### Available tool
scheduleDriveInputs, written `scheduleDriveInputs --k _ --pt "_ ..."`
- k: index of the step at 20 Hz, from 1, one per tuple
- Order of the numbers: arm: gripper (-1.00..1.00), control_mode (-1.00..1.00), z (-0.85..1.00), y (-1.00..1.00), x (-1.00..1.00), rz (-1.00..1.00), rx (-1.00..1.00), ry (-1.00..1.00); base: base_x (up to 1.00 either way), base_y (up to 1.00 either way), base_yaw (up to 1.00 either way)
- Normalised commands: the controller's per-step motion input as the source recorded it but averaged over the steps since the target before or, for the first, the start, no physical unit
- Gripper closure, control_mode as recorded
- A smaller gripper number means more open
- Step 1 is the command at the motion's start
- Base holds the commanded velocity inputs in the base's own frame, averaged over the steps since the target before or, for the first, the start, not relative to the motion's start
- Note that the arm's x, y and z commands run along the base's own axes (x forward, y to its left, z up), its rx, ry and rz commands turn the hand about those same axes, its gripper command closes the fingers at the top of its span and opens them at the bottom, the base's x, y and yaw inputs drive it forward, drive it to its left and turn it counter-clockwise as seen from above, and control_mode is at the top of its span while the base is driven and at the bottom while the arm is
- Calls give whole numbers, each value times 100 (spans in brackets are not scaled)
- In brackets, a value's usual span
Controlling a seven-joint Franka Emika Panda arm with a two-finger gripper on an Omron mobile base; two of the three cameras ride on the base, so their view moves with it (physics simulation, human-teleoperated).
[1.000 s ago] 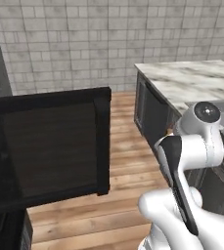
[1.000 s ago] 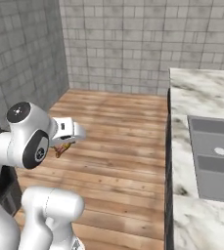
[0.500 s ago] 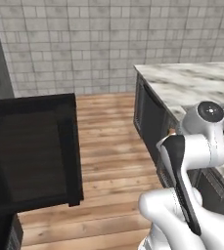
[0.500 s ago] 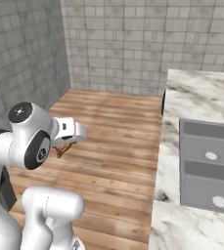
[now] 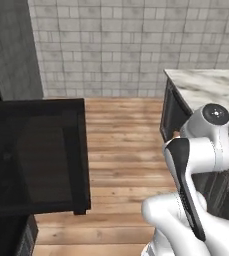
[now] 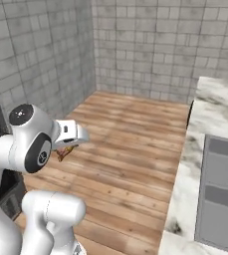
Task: Transport the chicken drumstick from the fridge to the microwave and turn on the microwave.
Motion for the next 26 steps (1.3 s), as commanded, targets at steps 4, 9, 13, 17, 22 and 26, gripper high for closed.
scheduleDriveInputs --k 4,9,13,17,22,26 --pt "100 100 0 0 0 0 0 0 39 -25 35" --pt "100 100 0 0 0 0 0 0 46 -25 37" --pt "100 100 0 0 0 0 0 0 48 -31 40" --pt "100 100 0 0 0 0 0 0 40 -32 44" --pt "100 100 0 0 0 0 0 0 39 -29 48" --pt "100 100 0 0 0 0 0 0 36 -29 50"
